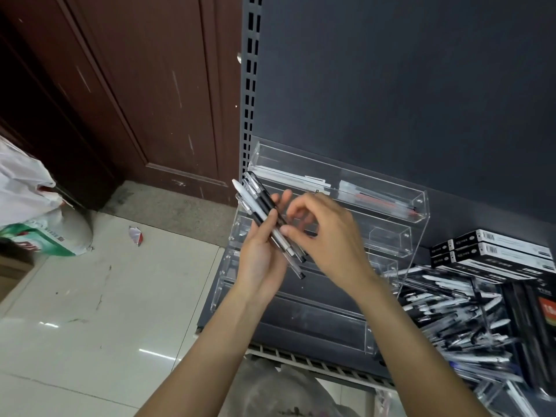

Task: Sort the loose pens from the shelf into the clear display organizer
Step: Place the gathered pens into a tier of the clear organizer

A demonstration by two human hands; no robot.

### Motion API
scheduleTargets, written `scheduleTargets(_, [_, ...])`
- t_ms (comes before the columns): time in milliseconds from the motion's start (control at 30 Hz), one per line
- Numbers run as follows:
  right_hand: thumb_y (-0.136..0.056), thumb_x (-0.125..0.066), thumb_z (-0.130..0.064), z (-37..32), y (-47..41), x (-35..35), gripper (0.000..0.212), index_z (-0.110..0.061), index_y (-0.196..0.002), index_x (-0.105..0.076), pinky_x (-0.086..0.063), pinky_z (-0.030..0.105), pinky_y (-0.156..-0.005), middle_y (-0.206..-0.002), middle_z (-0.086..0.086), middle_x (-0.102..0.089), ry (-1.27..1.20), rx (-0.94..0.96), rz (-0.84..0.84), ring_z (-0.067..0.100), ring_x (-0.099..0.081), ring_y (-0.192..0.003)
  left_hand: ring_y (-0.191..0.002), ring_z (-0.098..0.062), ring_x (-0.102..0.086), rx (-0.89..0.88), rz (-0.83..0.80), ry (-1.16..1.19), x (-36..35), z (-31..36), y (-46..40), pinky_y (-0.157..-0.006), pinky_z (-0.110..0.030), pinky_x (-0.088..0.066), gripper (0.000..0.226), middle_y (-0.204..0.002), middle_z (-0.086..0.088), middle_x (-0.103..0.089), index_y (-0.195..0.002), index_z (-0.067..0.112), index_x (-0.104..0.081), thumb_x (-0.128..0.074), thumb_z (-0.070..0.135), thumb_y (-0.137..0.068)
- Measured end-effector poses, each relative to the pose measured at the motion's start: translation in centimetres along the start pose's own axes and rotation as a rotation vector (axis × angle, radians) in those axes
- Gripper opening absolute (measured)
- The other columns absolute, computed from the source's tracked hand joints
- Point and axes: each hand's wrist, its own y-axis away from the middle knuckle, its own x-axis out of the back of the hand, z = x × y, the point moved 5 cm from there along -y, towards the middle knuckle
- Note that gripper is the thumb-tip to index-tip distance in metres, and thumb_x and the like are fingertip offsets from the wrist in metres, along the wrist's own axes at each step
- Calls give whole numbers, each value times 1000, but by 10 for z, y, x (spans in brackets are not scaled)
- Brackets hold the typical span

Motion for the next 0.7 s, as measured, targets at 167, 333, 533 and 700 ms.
scheduleTargets(167, [-80, -72, -31, -4, 19, -12, 12, -22, -81, -65, -50, 25, -57, -72, -15, -62, 96, -11, -32, -3, -53, -60, -96, -13, -68, -71, 73, 58, 7, 4, -1, -93, -33, -48, 23, -93, 2, -71, -106, 18, -58, -37, 11, -100])
scheduleTargets(333, [-83, -69, -28, -7, 22, -21, 8, -21, -86, -67, -52, 27, -59, -79, -10, -68, 130, -37, -20, 7, -62, -67, -94, -14, -68, -117, 115, 21, 10, 5, 2, -90, -32, -48, 23, -91, 2, -71, -106, 18, -57, -36, 11, -101])
scheduleTargets(533, [-70, -72, -18, -8, 20, -15, 12, -19, -68, -60, -42, 19, -45, -62, -9, -60, 336, 29, 118, 11, -57, -53, -83, -12, -66, -120, 119, 30, 7, 4, -3, -78, -27, -55, 21, -87, 1, -66, -105, 15, -56, -37, 8, -100])
scheduleTargets(700, [-76, -71, -19, 8, 24, -2, 12, -19, -75, -59, -35, 12, -47, -66, -10, -60, 275, 57, 70, 6, -56, -55, -89, -11, -64, -226, 101, 26, 9, 19, -8, -94, -33, -51, 20, -90, 2, -63, -116, 13, -48, -36, 8, -101])
